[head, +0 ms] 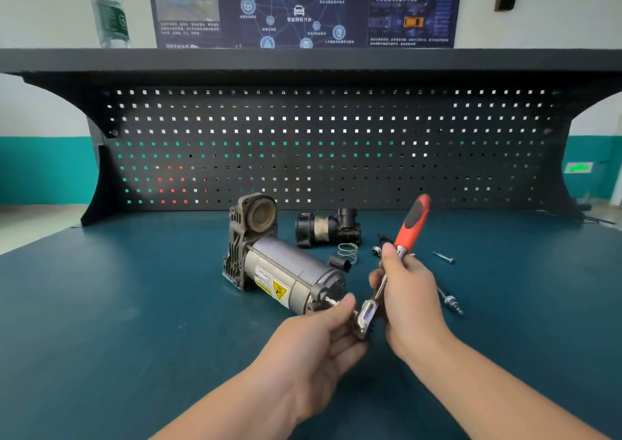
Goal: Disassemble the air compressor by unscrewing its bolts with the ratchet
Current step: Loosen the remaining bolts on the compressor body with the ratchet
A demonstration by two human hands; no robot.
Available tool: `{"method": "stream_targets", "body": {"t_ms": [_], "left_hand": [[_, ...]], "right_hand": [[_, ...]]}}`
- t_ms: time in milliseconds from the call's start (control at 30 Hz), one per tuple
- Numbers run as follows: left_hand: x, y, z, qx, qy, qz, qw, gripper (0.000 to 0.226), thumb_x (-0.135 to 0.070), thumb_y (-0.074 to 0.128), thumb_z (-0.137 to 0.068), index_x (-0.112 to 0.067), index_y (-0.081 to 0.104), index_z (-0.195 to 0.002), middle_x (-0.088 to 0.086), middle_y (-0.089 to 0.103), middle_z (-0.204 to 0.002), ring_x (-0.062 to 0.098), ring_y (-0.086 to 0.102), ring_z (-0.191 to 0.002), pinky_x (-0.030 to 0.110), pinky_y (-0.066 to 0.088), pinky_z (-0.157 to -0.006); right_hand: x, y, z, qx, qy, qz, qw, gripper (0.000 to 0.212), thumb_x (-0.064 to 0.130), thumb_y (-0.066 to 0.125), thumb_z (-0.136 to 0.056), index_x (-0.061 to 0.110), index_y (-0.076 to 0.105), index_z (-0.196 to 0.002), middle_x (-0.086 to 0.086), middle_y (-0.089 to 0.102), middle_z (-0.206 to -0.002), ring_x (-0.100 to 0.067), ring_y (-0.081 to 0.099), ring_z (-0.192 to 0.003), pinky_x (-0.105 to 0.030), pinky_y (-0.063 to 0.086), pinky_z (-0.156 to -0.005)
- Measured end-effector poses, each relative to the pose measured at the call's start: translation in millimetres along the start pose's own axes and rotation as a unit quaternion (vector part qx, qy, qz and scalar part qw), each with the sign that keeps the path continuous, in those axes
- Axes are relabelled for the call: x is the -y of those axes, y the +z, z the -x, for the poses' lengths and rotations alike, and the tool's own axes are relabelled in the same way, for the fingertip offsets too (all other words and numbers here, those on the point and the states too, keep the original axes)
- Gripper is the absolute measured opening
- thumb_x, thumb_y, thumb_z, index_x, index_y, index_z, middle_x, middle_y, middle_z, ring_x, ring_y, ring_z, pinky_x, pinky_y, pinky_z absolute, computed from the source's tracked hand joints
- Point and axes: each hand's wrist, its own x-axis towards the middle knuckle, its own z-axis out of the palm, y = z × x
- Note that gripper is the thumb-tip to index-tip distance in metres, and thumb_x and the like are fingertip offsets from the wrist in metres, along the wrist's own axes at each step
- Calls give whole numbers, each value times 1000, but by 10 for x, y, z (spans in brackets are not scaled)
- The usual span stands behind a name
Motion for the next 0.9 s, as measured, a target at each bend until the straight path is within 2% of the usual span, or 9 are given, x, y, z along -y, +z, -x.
{"method": "stream_targets", "body": {"t_ms": [200, 333, 400, 467, 533, 633, 700, 800, 900], "left_hand": [[-37, 17, 94, 14, -4, 6, 1000, 18, -12, 64, -84, -4, 76, -75, 12, 73, -79, 17, 70, -61, 23, 55, -50], [-51, -50, 104, 31, 14, -28, 999, 38, 0, 34, -98, -13, 59, -73, -6, 66, -53, 2, 62, -47, 14, 50, -45], [-63, -69, 100, 22, 17, -24, 999, 39, -1, 25, -101, -16, 49, -75, -13, 61, -46, -3, 58, -43, 12, 48, -43], [-68, -62, 87, 28, 5, -25, 999, 33, -3, 33, -99, -13, 55, -77, -6, 65, -56, 3, 62, -51, 15, 51, -48], [-58, -24, 66, 33, -24, -18, 999, 22, -1, 46, -93, -7, 63, -80, 5, 67, -68, 11, 64, -58, 20, 54, -53], [-44, 10, 21, 19, -29, 9, 999, 12, -3, 55, -90, 1, 66, -89, 12, 69, -71, 18, 66, -59, 25, 57, -52], [-42, 12, 3, 6, -26, 23, 999, 10, -5, 59, -89, 3, 65, -87, 13, 70, -69, 19, 67, -56, 27, 58, -52], [-29, 16, -5, -3, -28, 12, 1000, 8, -6, 60, -88, 0, 64, -86, 11, 70, -65, 16, 67, -54, 26, 58, -52], [-18, 3, -7, -10, -23, 1, 1000, 7, -6, 60, -88, -1, 65, -90, 11, 71, -67, 16, 67, -55, 24, 57, -52]], "right_hand": [[70, 30, 324, 61, -334, 118, 933, 28, 39, 48, -94, 21, 48, -74, 8, 49, -52, -6, 45, -48, -19, 38, -49], [89, 24, 420, 172, -627, 310, 694, 43, 34, 39, -99, 5, 63, -78, 4, 55, -59, -17, 48, -49, -29, 39, -45], [85, 31, 414, 183, -669, 344, 633, 44, 32, 37, -100, 5, 64, -78, -2, 56, -60, -22, 50, -49, -29, 38, -43], [70, 26, 403, 166, -648, 327, 667, 29, 32, 42, -98, 12, 58, -83, 3, 55, -59, -21, 49, -50, -29, 38, -43], [54, 12, 388, 134, -570, 280, 761, 15, 31, 46, -93, 22, 45, -81, 14, 45, -57, -14, 44, -49, -30, 37, -46], [86, 29, 287, 77, -351, 164, 918, 26, 34, 46, -95, 23, 41, -73, 10, 48, -49, -6, 45, -47, -22, 39, -50], [108, 21, 149, 10, -182, 117, 976, 30, 30, 44, -99, 19, 45, -72, 9, 51, -46, -4, 43, -41, -18, 35, -45], [38, -24, 26, -34, 121, -12, 992, 30, 29, 43, -101, 17, 47, -74, 2, 53, -57, -4, 34, -24, -13, 27, -32], [-31, -28, 56, -34, 239, -99, 965, 30, 27, 42, -101, 16, 45, -73, -1, 51, -63, -4, 31, -18, -7, 26, -29]]}}
